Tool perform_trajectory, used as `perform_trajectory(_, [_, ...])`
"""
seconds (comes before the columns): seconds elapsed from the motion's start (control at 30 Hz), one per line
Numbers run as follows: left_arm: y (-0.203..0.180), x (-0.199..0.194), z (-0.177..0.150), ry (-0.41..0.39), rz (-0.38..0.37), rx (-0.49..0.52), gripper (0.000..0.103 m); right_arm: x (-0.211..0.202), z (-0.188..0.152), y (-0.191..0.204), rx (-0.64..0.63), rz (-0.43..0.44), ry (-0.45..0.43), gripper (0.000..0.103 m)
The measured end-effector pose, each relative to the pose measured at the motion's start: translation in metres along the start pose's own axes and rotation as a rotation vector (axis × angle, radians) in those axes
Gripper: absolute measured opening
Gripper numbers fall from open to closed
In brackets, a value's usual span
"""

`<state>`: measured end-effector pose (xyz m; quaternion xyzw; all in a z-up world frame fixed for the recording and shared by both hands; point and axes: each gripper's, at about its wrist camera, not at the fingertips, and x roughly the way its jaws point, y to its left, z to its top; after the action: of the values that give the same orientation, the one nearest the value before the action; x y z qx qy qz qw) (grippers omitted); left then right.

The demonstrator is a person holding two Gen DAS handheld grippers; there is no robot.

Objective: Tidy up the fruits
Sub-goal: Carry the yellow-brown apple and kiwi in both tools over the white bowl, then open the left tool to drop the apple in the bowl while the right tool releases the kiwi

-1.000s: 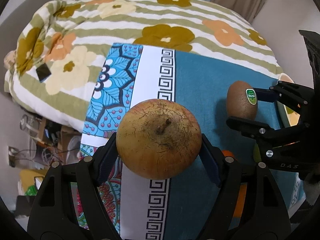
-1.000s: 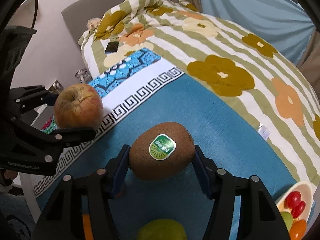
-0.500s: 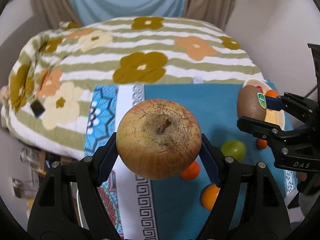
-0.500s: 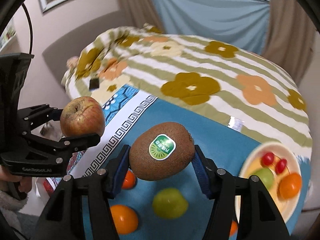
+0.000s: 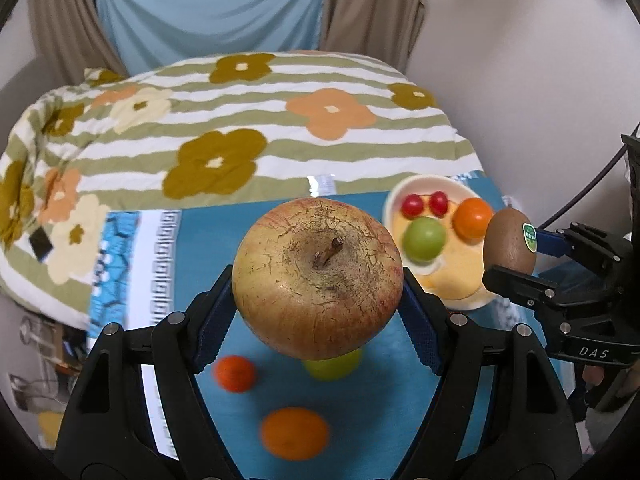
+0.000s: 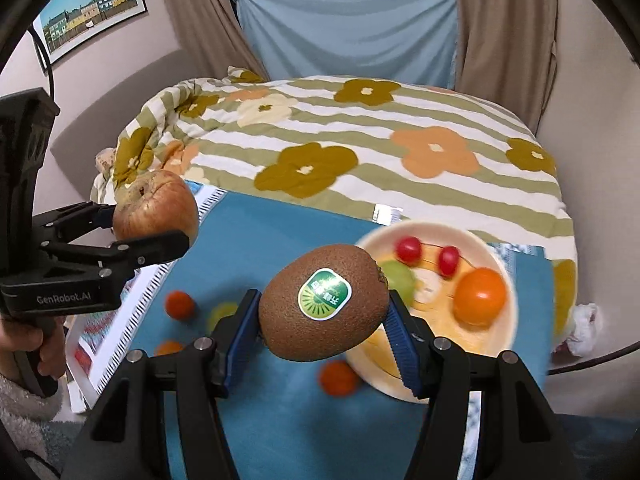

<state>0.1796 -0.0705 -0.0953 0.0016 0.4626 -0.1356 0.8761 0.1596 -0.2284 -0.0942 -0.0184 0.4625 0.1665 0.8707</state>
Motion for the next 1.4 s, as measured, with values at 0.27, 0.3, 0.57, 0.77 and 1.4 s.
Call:
perform_trajectory(0.27, [-0.061,0.047,-0.009,0.065,-0.021,-0.014,0.081,0.002,-0.021,-0.064,0.017,0.029,0.031,0.057])
perform_trajectory(0.3, [-0.070,0.054,-0.011,0.072,-0.021,-0.013,0.081,0.004,-0.023,-0.071,0.018,0.037,0.036,0.057])
perform_trajectory(0.57, [-0.128,0.098,-0.022,0.117,-0.016,0.052,0.081,0.006,-0.046,-0.118,0.043,0.050,0.053,0.057])
perform_trajectory(0.77, [-0.153,0.121,-0.023,0.130,0.009,0.122,0.081,0.004,-0.061,-0.142,0.080,0.053,0.060,0.057])
perform_trajectory(1.4, [-0.154,0.096,-0.010,0.083,0.048,0.107,0.103,0.001,-0.061,-0.153,0.106,0.073,0.031,0.057])
